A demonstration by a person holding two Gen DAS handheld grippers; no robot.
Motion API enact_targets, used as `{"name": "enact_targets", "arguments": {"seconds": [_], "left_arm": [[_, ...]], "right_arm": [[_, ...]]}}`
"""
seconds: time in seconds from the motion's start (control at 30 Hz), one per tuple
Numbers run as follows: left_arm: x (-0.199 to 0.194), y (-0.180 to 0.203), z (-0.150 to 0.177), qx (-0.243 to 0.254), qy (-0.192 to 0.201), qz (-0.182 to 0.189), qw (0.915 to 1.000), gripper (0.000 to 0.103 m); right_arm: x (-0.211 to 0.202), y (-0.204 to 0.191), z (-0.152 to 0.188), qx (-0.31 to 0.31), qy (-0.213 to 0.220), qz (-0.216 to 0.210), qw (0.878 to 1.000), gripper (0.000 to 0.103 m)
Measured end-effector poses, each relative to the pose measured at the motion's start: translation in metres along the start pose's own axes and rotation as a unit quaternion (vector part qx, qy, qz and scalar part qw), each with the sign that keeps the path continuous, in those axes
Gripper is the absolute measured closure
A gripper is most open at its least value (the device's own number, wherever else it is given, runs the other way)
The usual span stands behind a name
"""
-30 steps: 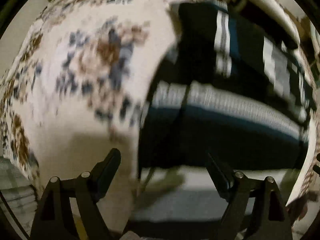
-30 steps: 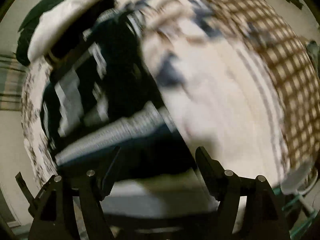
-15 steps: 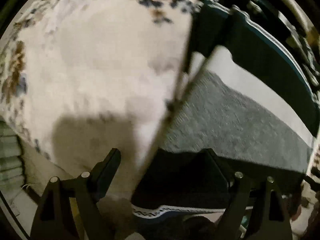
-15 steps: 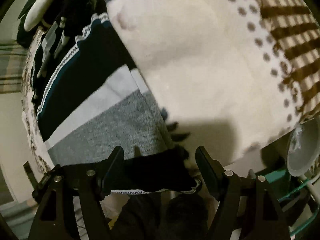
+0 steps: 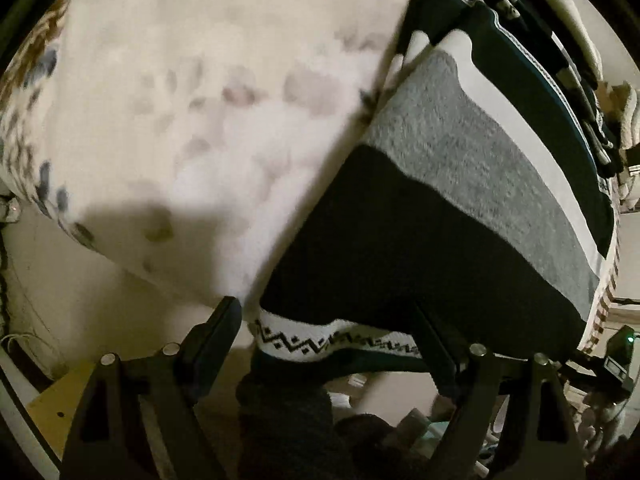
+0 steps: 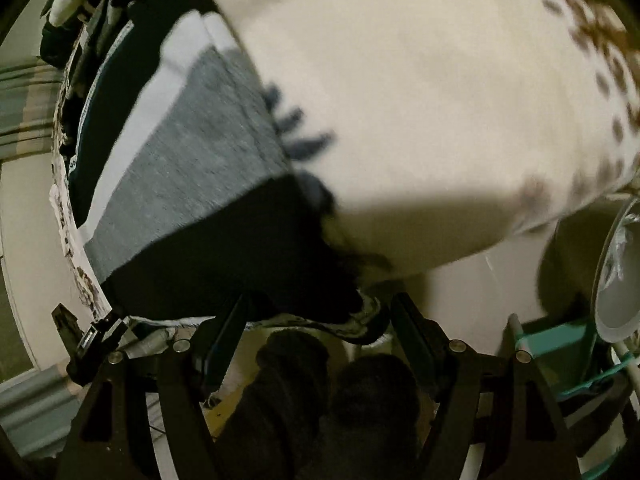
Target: Fold small clothes
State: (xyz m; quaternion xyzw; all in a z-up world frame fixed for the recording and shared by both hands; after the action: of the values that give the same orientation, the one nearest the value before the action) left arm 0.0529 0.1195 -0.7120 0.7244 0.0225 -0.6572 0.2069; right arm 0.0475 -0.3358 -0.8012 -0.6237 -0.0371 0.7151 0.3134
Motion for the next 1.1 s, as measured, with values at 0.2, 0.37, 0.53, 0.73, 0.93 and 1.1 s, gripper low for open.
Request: {"name": "enact_targets", "arguments": {"seconds": [0.2, 0.37, 0.53, 0.73, 0.93, 1.1], "left_arm": [[0.008, 0.005, 0.007, -0.01, 0.02, 0.019, 0.9996, 0.024], [0.0, -0.011, 0.023, -0.022, 0.027, 0.04, 0.9986, 0.079], [-0.007, 0.012, 0.03, 0.016, 0.034, 0.031, 0.9988, 0.095], [-0.042, 0.028, 0.012, 0.035, 0.062, 0.034, 0.9969, 0.096], [-0.1, 0.019, -0.017, 0.025, 0.095, 0.059, 0.9934, 0.097], [-0.136, 0.027, -0.038, 0.017, 0.116, 0.084, 0.9895, 0.097]], "right_arm": [[0.028, -0.005, -0.005, -0.018, -0.027, -0.054, 0.998, 0.025], [0.029, -0.01, -0.002, -0.058, -0.044, -0.059, 0.996, 0.03], [0.024, -0.022, 0.008, -0.081, -0.055, -0.059, 0.993, 0.089], [-0.001, -0.051, 0.025, -0.104, -0.054, -0.085, 0.989, 0.09], [-0.055, -0.072, 0.029, -0.095, -0.013, -0.137, 0.986, 0.091], [-0.109, -0.086, 0.017, -0.074, 0.039, -0.181, 0.98, 0.092]]}}
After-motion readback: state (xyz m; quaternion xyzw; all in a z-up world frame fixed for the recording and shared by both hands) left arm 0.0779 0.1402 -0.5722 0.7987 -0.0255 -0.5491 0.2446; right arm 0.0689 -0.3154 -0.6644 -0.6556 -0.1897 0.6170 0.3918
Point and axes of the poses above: each gripper's, at about its wrist camera, not at the fingertips, and x roughly the way its jaws point, y to its right, z to its underside, the point moved 8 cm from there along x, roughly the way its jaws point
